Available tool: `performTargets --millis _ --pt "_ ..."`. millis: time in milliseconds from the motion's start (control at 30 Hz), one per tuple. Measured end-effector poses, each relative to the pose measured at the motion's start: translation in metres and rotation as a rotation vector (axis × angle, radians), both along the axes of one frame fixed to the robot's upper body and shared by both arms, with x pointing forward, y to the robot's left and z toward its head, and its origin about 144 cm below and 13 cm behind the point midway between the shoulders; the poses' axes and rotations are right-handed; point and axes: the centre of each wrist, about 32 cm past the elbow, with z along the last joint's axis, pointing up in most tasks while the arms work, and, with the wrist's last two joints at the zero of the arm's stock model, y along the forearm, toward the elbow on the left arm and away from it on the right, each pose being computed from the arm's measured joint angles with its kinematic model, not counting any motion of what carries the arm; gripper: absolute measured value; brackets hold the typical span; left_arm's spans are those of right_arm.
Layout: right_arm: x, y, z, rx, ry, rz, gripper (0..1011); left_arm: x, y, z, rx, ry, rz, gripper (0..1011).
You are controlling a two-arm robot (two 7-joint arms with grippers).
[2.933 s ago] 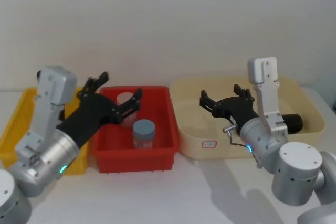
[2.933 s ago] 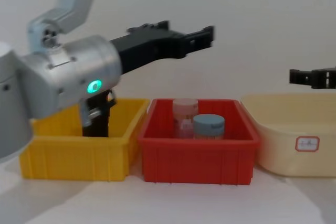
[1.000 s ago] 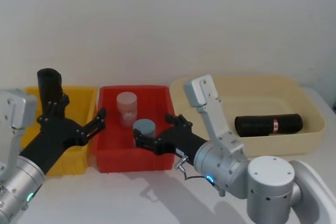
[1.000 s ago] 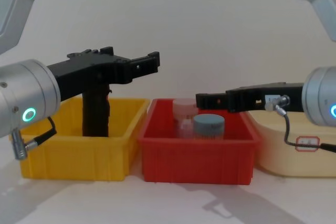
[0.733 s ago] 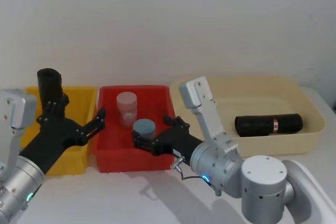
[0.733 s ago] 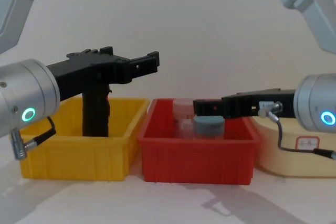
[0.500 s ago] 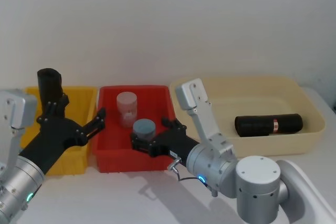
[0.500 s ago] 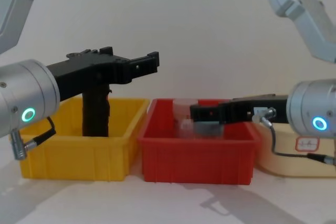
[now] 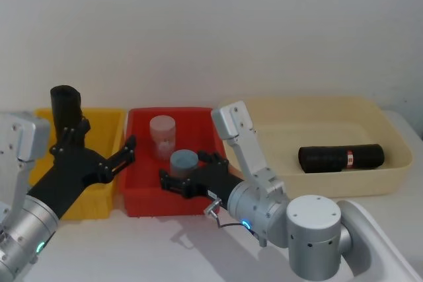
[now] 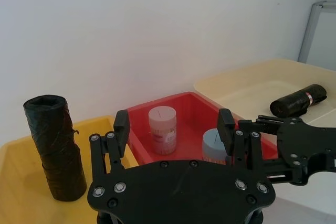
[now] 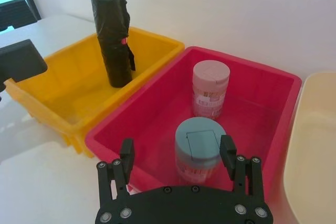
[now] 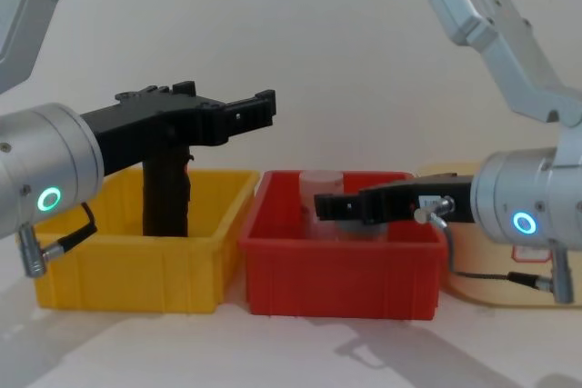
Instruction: Pick up the garbage bag with the one hand and transfer it to the other hand.
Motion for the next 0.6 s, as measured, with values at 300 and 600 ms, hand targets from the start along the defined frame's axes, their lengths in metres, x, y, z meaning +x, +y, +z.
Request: performTargets --millis 300,600 --pt "0.008 0.004 -0.002 -0.002 -0.001 -0.008 1000 0.000 0.000 0.000 0.000 0.000 0.000 1000" --pt "0.017 0.004 -0.004 -0.002 0.000 -0.025 1000 0.000 0.000 0.000 0.000 0.000 0.000 1000"
